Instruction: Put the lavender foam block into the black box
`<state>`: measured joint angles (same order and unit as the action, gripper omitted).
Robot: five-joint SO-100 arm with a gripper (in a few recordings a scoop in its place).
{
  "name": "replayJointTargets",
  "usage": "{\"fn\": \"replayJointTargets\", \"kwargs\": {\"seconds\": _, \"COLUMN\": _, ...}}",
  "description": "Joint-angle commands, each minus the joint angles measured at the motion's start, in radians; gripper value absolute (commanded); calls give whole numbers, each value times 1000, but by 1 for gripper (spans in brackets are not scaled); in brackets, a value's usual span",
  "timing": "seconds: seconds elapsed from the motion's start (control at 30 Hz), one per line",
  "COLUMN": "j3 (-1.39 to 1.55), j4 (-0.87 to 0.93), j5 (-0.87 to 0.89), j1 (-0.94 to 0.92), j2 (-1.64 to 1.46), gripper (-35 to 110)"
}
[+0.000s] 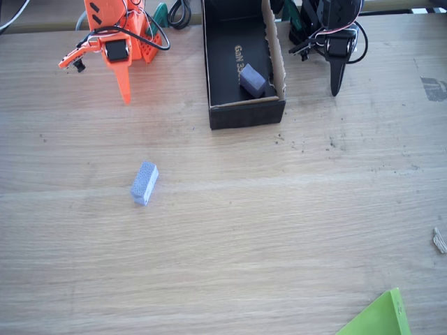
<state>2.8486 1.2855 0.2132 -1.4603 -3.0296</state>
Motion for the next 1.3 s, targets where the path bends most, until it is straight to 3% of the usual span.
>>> {"fn": "replayJointTargets", "kwargs": {"seconds": 0.0, "j3": 5, "j4": 11, "j5": -170, "j1": 89, "j2": -9, "gripper": 17}}
{"fn": "replayJointTargets", "kwargs": {"seconds": 0.13, "j3": 5, "j4": -29, "j5": -84, "j1": 60, "j2": -9, "gripper": 23}}
{"fn": "replayJointTargets", "kwargs": {"seconds": 0.2, "j3": 5, "j4": -34, "j5": -78, "j1": 64, "j2": -9, "gripper": 33}}
{"fn": "replayJointTargets", "kwargs": {"seconds": 0.33, "j3": 5, "j4": -103, "j5": -106, "j1": 77, "j2": -9, "gripper": 30}}
{"fn": "replayJointTargets", "kwargs": {"seconds": 0.43, "j3": 3, "j4": -161, "j5": 15, "j1": 94, "j2": -9, "gripper": 13}}
{"fn": "replayJointTargets", "kwargs": {"seconds": 0.6, "j3": -46, "j4": -204, "j5": 66, "j1": 84, "j2": -8, "gripper": 0}}
{"fn": "replayJointTargets", "kwargs": {"seconds": 0.77, "j3": -245, "j4": -101, "j5": 103, "j1": 89, "j2": 38, "gripper": 0}}
{"fn": "replayJointTargets", "kwargs": {"seconds": 1.0, "j3": -910, "j4": 176, "j5": 118, "j1": 26, "j2": 615, "gripper": 0}}
{"fn": "replayJointTargets", "kwargs": {"seconds": 1.27, "j3": -1232, "j4": 330, "j5": 261, "j1": 9, "j2": 991, "gripper": 0}}
